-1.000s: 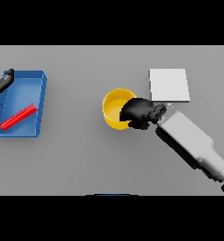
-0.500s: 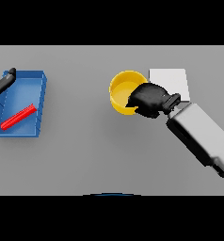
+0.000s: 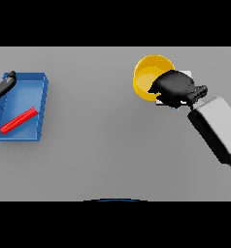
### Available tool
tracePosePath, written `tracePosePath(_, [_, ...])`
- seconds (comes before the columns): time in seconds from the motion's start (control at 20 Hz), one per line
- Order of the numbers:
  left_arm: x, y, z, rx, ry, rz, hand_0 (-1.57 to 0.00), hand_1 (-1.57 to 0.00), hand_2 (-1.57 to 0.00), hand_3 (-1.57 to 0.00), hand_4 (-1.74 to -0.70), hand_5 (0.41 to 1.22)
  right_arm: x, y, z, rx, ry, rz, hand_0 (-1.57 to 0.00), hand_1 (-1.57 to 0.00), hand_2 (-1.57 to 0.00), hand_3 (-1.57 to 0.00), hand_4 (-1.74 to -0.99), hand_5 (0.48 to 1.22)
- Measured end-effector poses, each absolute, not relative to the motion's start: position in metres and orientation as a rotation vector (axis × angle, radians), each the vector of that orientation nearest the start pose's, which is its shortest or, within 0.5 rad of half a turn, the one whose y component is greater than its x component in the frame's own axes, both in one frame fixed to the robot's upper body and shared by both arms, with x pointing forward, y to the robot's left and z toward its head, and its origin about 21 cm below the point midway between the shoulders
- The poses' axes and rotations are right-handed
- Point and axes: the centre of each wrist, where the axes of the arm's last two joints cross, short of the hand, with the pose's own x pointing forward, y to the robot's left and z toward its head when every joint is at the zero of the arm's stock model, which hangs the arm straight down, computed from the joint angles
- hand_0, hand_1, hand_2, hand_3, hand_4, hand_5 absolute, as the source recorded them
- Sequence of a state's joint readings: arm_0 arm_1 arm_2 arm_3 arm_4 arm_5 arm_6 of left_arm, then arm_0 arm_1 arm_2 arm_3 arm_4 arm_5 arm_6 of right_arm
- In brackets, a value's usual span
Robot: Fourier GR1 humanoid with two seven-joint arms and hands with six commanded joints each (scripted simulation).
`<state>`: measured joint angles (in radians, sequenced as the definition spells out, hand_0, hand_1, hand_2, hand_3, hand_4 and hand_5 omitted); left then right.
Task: Pick up the red beaker and tilt it to pour out 1 green nut into yellow bowl. Pick up the yellow bowl and place it on the metallic measuring scale.
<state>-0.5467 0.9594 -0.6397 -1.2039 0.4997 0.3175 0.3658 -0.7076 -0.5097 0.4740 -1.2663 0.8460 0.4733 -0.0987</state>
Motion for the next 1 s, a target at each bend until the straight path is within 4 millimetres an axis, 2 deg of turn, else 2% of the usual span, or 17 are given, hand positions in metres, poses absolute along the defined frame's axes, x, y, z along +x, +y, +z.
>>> tracePosePath(0.2, [0.342,0.349,0.108,0.588,-1.108,-0.385,0.00,0.00,0.00,0.00,-0.74,0.738,0.386,-0.217,0.121,-0.720,-1.261,1.826,-1.57,-1.57,-1.55,-1.15,-1.741,1.221])
tracePosePath(0.25, [0.340,0.351,0.110,0.591,-1.107,-0.387,0.00,0.00,0.00,0.00,-0.73,0.735,0.388,-0.222,0.113,-0.726,-1.245,1.803,-1.57,-1.57,-1.54,-1.15,-1.741,1.221])
tracePosePath(0.35, [0.338,0.353,0.106,0.598,-1.102,-0.400,0.00,0.00,0.00,0.00,-0.72,0.732,0.394,-0.234,0.110,-0.747,-1.215,1.778,-1.57,-1.57,-1.52,-1.16,-1.741,1.221])
tracePosePath(0.5, [0.334,0.353,0.107,0.597,-1.094,-0.405,0.00,0.00,0.00,0.00,-0.72,0.717,0.403,-0.249,0.098,-0.764,-1.184,1.743,-1.57,-1.57,-1.47,-1.24,-1.741,1.221])
tracePosePath(0.85, [0.337,0.349,0.107,0.595,-1.095,-0.406,0.00,0.00,0.00,0.00,-0.73,0.714,0.415,-0.257,0.075,-0.712,-1.138,1.653,-1.55,-1.57,-1.39,-1.41,-1.741,1.221])
tracePosePath(1.0, [0.338,0.350,0.107,0.596,-1.102,-0.401,0.00,0.00,0.00,0.00,-0.73,0.712,0.416,-0.257,0.076,-0.683,-1.112,1.630,-1.42,-1.57,-1.36,-1.49,-1.741,1.221])
